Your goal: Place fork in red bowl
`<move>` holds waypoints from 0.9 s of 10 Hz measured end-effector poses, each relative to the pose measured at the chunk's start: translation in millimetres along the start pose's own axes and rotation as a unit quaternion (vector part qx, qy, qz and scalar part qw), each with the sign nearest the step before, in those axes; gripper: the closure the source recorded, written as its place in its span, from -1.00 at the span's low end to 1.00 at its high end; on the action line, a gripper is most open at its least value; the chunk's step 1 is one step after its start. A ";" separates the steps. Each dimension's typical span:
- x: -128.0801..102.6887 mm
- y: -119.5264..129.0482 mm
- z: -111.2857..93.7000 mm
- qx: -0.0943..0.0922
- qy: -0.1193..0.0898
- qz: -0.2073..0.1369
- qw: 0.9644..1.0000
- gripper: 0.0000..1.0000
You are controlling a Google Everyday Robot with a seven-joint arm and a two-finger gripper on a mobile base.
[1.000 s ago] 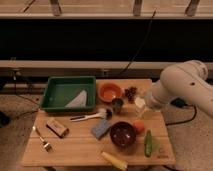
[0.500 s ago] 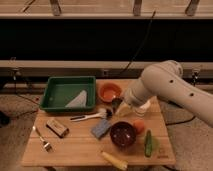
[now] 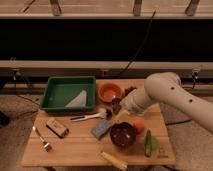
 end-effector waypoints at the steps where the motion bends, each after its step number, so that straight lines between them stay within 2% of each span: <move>1: -1.6 0.3 0.2 0.000 -0.001 -0.001 1.000 -0.30; 7: -1.9 0.3 1.0 0.000 0.000 -0.002 1.000 -0.30; 9: -1.0 1.6 4.2 0.004 0.004 -0.005 1.000 -0.30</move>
